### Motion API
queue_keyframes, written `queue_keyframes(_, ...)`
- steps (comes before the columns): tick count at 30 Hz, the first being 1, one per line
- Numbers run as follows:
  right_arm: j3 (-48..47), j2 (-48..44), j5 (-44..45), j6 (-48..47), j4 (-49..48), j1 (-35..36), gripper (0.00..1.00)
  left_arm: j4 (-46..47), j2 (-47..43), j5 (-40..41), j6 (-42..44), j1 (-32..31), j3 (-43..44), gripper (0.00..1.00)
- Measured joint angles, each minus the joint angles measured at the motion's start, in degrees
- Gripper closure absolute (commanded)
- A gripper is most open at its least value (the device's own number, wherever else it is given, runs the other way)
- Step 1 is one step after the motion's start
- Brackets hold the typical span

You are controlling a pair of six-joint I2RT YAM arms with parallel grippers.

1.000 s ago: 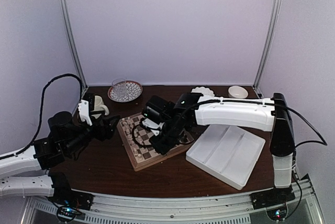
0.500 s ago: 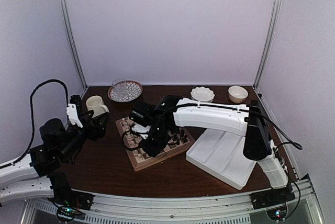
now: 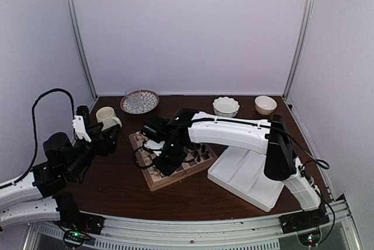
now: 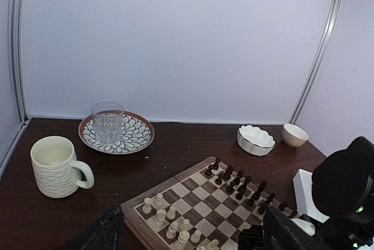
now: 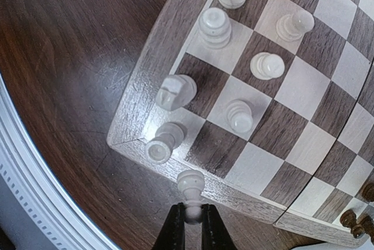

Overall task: Set up the chess pieces on the board
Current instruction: Place the pawn at h2.

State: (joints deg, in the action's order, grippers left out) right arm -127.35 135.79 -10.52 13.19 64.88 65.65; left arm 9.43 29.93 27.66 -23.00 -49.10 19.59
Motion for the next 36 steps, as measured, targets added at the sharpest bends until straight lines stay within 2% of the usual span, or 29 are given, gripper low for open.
queue_keyframes(36,-2.51,2.67,2.80,0.02,-0.02,0.00,0.97,0.00,0.15,-0.48,0.00,0.00,0.00,0.18)
